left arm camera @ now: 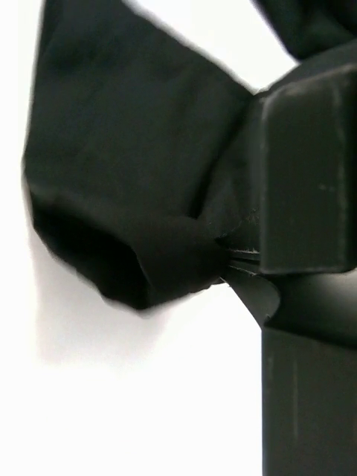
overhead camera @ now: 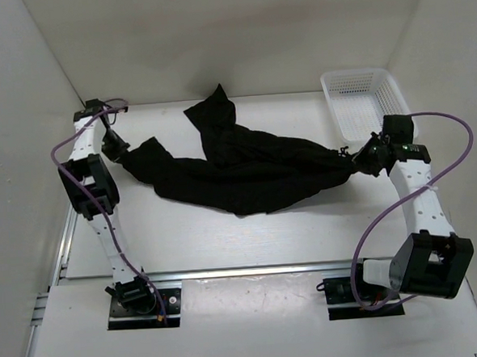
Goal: Fold and stack the trousers
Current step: Flatten the trousers out
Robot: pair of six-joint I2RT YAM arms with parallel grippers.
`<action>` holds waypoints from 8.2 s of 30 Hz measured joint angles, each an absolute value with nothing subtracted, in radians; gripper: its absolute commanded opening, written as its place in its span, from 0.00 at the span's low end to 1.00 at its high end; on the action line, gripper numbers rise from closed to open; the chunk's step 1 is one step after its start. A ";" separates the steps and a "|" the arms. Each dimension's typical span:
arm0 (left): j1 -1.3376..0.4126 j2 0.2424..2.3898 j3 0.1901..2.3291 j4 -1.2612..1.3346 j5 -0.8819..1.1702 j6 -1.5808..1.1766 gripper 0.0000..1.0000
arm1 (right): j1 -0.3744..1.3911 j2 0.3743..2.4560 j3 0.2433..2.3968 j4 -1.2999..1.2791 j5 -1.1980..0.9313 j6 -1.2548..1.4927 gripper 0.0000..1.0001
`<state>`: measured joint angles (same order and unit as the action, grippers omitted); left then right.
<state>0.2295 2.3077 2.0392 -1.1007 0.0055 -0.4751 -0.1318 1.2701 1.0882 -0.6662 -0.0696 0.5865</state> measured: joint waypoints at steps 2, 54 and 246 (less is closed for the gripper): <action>0.233 2.186 1.977 -1.129 -0.021 -0.479 0.11 | -0.136 1.247 1.089 -0.683 -0.064 0.579 0.00; 0.212 1.743 1.091 -0.897 0.130 -0.651 0.67 | -0.162 1.119 0.992 -0.681 -0.084 0.568 0.02; 0.197 2.520 2.442 -1.079 0.159 -0.462 0.77 | -0.061 1.228 1.062 -0.716 0.098 0.598 0.40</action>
<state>0.1974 2.5198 2.4416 -1.0786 0.1593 -0.4622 -0.0612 1.2278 1.0618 -0.7158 0.0978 0.5980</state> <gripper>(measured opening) 0.794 0.397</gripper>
